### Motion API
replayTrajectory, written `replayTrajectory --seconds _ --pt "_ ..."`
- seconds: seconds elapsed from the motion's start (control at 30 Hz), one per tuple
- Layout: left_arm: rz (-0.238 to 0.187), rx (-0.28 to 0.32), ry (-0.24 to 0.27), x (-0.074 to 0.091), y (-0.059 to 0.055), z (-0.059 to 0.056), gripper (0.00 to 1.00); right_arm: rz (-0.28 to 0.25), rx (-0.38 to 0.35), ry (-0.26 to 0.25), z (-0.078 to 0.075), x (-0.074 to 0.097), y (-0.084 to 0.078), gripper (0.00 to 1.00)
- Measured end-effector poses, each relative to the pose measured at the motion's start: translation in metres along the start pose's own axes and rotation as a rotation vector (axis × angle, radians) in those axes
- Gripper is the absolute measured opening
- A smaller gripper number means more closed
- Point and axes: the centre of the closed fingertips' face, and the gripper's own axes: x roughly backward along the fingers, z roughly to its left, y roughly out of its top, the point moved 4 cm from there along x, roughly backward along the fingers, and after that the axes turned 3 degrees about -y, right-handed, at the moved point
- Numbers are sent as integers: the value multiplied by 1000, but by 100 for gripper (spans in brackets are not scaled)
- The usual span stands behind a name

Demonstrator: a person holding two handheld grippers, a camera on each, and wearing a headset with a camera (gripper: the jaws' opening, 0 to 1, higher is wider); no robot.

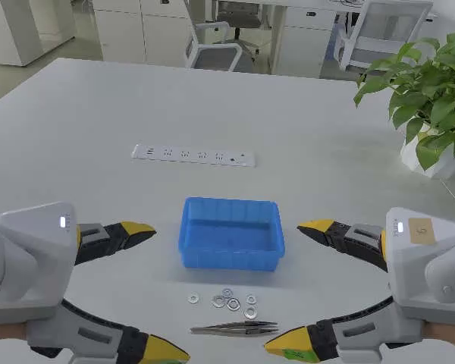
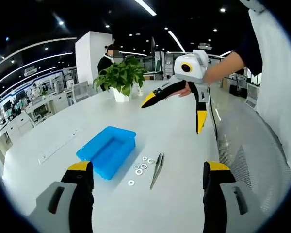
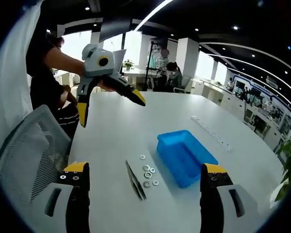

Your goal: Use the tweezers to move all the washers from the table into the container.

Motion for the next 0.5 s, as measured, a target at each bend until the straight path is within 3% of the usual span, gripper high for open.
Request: replayTrajectory --seconds 0.5 --pt "10 -2 -13 -2 -1 -1 99 2 -10 -3 0 2 -2 94"
